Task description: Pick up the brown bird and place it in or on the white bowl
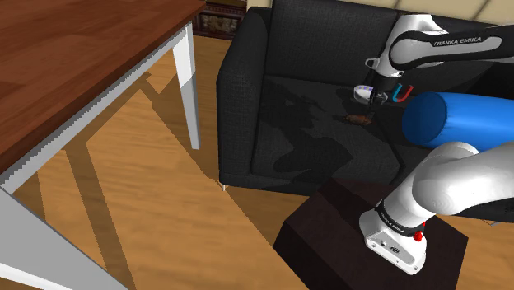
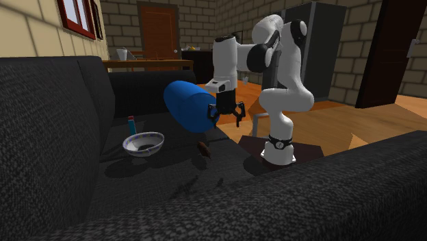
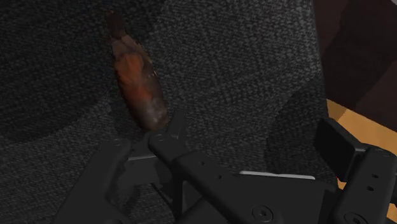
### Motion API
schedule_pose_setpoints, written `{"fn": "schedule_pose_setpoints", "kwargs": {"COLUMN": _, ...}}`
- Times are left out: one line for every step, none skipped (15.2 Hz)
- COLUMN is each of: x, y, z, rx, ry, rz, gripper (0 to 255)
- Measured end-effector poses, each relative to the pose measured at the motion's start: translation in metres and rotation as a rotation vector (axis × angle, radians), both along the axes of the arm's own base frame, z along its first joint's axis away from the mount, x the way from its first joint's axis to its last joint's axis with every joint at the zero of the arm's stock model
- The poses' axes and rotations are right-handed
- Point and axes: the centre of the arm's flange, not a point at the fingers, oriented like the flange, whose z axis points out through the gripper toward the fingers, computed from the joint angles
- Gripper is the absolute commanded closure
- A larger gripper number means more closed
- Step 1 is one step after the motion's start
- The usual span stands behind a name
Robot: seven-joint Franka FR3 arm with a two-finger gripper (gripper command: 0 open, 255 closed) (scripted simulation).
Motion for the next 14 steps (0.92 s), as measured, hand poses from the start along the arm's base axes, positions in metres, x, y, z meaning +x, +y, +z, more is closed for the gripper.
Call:
{"fn": "schedule_pose_setpoints", "kwargs": {"x": 0.003, "y": -0.01, "z": -0.007, "rx": 0.0, "ry": -0.004, "rz": 0.027, "gripper": 0}}
{"fn": "schedule_pose_setpoints", "kwargs": {"x": 0.006, "y": -0.021, "z": -0.015, "rx": -0.001, "ry": -0.008, "rz": 0.053, "gripper": 0}}
{"fn": "schedule_pose_setpoints", "kwargs": {"x": 0.012, "y": -0.032, "z": -0.021, "rx": -0.002, "ry": -0.012, "rz": 0.079, "gripper": 0}}
{"fn": "schedule_pose_setpoints", "kwargs": {"x": 0.016, "y": -0.042, "z": -0.028, "rx": -0.003, "ry": -0.016, "rz": 0.106, "gripper": 0}}
{"fn": "schedule_pose_setpoints", "kwargs": {"x": 0.02, "y": -0.05, "z": -0.034, "rx": -0.003, "ry": -0.021, "rz": 0.133, "gripper": 0}}
{"fn": "schedule_pose_setpoints", "kwargs": {"x": 0.022, "y": -0.06, "z": -0.042, "rx": -0.003, "ry": -0.024, "rz": 0.159, "gripper": 0}}
{"fn": "schedule_pose_setpoints", "kwargs": {"x": 0.028, "y": -0.072, "z": -0.051, "rx": -0.005, "ry": -0.028, "rz": 0.184, "gripper": 0}}
{"fn": "schedule_pose_setpoints", "kwargs": {"x": 0.033, "y": -0.08, "z": -0.058, "rx": -0.007, "ry": -0.031, "rz": 0.208, "gripper": 0}}
{"fn": "schedule_pose_setpoints", "kwargs": {"x": 0.035, "y": -0.082, "z": -0.063, "rx": -0.008, "ry": -0.033, "rz": 0.22, "gripper": 0}}
{"fn": "schedule_pose_setpoints", "kwargs": {"x": 0.035, "y": -0.083, "z": -0.068, "rx": -0.008, "ry": -0.034, "rz": 0.227, "gripper": 0}}
{"fn": "schedule_pose_setpoints", "kwargs": {"x": 0.035, "y": -0.083, "z": -0.073, "rx": -0.009, "ry": -0.035, "rz": 0.23, "gripper": 0}}
{"fn": "schedule_pose_setpoints", "kwargs": {"x": 0.036, "y": -0.084, "z": -0.079, "rx": -0.009, "ry": -0.035, "rz": 0.232, "gripper": 0}}
{"fn": "schedule_pose_setpoints", "kwargs": {"x": 0.036, "y": -0.084, "z": -0.084, "rx": -0.009, "ry": -0.035, "rz": 0.233, "gripper": 0}}
{"fn": "schedule_pose_setpoints", "kwargs": {"x": 0.036, "y": -0.084, "z": -0.089, "rx": -0.009, "ry": -0.035, "rz": 0.233, "gripper": 0}}
